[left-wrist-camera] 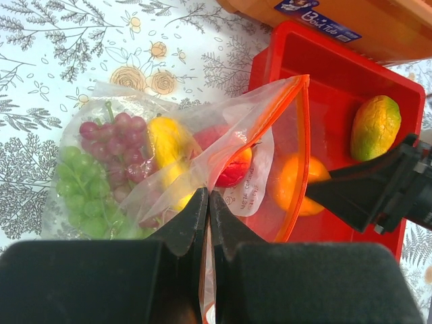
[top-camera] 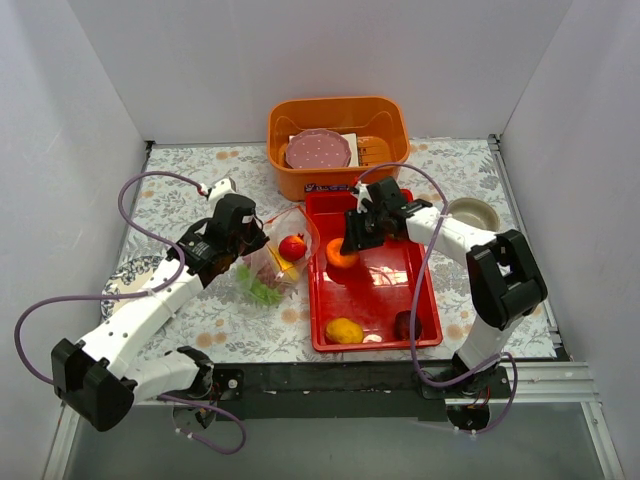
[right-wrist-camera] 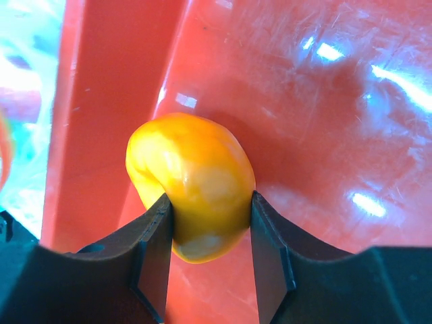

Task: Place the food in the zip-top bag and seal the zipper
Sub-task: Pick up the fake fruit from the bin, then place the fake fruit in the zipper food storage bag.

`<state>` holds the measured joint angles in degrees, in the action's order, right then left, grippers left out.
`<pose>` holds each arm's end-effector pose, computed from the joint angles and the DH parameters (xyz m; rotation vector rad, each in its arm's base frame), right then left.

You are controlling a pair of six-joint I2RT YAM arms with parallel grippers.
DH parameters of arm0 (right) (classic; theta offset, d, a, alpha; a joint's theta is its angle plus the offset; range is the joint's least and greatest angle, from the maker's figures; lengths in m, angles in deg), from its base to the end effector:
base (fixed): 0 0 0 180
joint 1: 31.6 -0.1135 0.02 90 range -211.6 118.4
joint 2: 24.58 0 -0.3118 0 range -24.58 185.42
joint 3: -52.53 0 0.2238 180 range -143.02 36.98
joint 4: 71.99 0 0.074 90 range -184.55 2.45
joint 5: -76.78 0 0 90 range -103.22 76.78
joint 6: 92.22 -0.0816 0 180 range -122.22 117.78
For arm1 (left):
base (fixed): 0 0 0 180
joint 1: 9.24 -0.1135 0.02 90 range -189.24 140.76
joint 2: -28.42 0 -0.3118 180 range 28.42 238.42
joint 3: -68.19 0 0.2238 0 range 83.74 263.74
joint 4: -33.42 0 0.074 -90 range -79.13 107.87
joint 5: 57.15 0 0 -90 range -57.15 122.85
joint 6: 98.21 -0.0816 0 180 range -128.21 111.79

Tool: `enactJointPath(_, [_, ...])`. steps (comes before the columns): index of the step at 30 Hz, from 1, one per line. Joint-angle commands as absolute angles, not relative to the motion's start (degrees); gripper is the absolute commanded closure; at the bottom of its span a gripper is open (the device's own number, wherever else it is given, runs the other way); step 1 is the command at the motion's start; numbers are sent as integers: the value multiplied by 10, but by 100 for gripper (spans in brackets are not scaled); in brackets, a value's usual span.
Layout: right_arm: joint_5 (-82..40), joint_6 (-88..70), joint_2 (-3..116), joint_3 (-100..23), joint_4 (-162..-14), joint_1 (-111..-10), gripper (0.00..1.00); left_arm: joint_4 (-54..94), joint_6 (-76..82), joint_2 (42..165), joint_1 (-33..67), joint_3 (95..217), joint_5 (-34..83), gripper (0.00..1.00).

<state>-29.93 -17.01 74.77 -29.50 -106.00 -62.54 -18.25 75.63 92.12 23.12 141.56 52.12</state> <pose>0.3133 0.2152 0.2357 -0.4871 2.5001 0.6910 0.1958 -0.0922 0.3296 -1.1767 2.0330 -0.6752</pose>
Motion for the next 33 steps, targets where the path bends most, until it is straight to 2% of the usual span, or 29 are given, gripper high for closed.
enactJointPath(1, [-297, -166, 697, -290, -1078, -629, 78, -201, 772, 923, 228, 1431, 533, 100])
enactJointPath(19, [-268, -209, 568, -309, -1127, -657, 78, -175, 760, 914, 228, 1412, 489, 100])
enactJointPath(26, [-261, -232, 563, -343, -1113, -678, 80, -154, 756, 910, 228, 1405, 467, 100])
enactJointPath(33, [-262, -249, 622, -393, -1093, -725, 82, -147, 725, 906, 228, 1406, 437, 100])
